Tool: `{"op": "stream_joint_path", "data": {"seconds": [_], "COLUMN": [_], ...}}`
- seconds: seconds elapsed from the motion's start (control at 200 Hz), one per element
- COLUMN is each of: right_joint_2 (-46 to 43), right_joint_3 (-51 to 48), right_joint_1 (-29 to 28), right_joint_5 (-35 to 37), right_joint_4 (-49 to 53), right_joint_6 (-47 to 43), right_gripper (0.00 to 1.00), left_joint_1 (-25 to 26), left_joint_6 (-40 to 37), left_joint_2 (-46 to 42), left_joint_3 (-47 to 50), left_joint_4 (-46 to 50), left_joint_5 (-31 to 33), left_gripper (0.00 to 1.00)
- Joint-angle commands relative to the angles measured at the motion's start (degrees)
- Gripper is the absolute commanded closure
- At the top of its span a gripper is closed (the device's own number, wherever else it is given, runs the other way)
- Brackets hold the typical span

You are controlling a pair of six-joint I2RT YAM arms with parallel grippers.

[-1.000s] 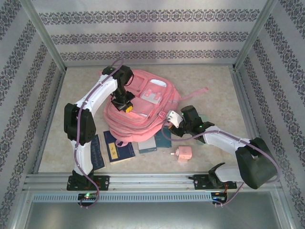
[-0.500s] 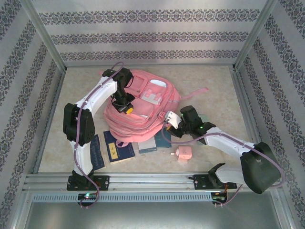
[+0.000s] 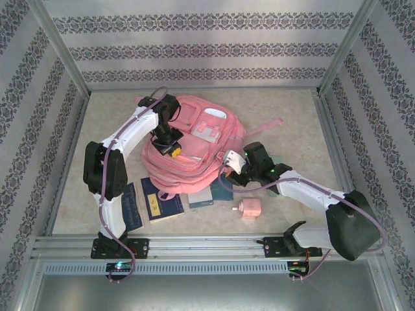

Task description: Pack the student bag

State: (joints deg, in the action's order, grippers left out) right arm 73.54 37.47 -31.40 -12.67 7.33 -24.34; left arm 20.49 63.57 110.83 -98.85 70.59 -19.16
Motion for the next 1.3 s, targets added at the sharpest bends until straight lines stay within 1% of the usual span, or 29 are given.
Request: {"op": "stream_joint_path", "data": {"seconds": [0.0, 0.065, 0.075, 0.11, 0.195, 0.255, 0.275, 0.295, 0.36, 0.41, 0.5, 0.605, 0.68, 0.779, 0.879, 1.024, 1.094, 1.294], "right_joint_2": [-3.7, -7.6, -8.4, -11.0, -14.8, -15.5, -14.8, -14.6, -10.7, -7.9, -4.8, 0.6, 3.7, 5.3, 7.8, 10.7, 11.8, 14.4], "right_joint_3": [1.0, -0.1, -0.4, -0.7, -0.2, 1.8, 3.8, 4.5, 9.1, 10.9, 12.0, 15.2, 17.3, 17.6, 18.3, 19.5, 19.5, 19.7], "right_joint_1": [0.3, 1.1, 1.2, 1.7, 2.2, 2.6, 3.1, 3.3, 4.6, 5.0, 4.9, 6.6, 6.1, 6.0, 6.4, 6.2, 6.1, 6.2], "right_joint_5": [4.8, 5.8, 6.0, 6.6, 6.9, 7.1, 6.5, 6.2, 3.9, 1.2, -2.8, -13.0, -14.4, -14.4, -14.9, -15.0, -15.5, -15.6], "right_joint_4": [1.0, 1.6, 1.8, 2.7, 5.4, 9.2, 12.4, 13.5, 20.1, 22.9, 23.5, 24.3, 25.4, 24.1, 23.9, 23.7, 22.9, 21.4], "right_joint_6": [4.3, 6.6, 7.4, 10.1, 16.0, 21.3, 23.9, 24.7, 29.4, 31.3, 36.5, 46.0, 49.5, 52.4, 52.6, 52.2, 52.7, 53.0], "right_gripper": [0.54, 0.47, 0.45, 0.41, 0.41, 0.42, 0.42, 0.43, 0.48, 0.52, 0.53, 0.53, 0.52, 0.49, 0.47, 0.48, 0.5, 0.53], "left_joint_1": [-0.4, -0.4, -0.5, -0.5, -0.5, -0.6, -0.6, -0.6, -0.6, -0.7, -0.7, -0.8, -1.0, -1.1, -1.1, -1.0, -1.0, -1.1], "left_joint_6": [1.4, 1.5, 1.5, 1.5, 1.5, 1.5, 1.6, 1.6, 1.5, 1.4, 1.3, 1.3, 1.6, 1.6, 1.8, 1.7, 1.7, 1.8], "left_joint_2": [-2.5, -2.5, -2.5, -2.4, -2.2, -2.0, -2.0, -2.0, -1.8, -1.8, -1.8, -2.3, -2.7, -2.8, -2.8, -2.8, -2.9, -3.1], "left_joint_3": [0.4, 0.2, 0.3, 0.1, -0.2, -0.5, -0.5, -0.6, -0.6, -0.6, -0.2, 0.5, 1.0, 1.1, 1.1, 1.0, 1.2, 1.6], "left_joint_4": [1.0, 0.9, 0.9, 0.7, 0.5, 0.4, 0.3, 0.4, 0.2, 0.2, 0.2, 0.0, -0.2, -0.3, -0.4, -0.2, -0.1, -0.2], "left_joint_5": [-2.3, -2.3, -2.4, -2.4, -2.7, -3.0, -2.9, -2.9, -3.0, -3.1, -3.1, -3.1, -3.1, -3.1, -3.3, -3.2, -3.2, -3.3], "left_gripper": [1.0, 1.0, 1.0, 1.0, 1.0, 1.0, 1.0, 1.0, 1.0, 1.0, 1.0, 1.0, 1.0, 1.0, 1.0, 1.0, 1.0, 1.0]}}
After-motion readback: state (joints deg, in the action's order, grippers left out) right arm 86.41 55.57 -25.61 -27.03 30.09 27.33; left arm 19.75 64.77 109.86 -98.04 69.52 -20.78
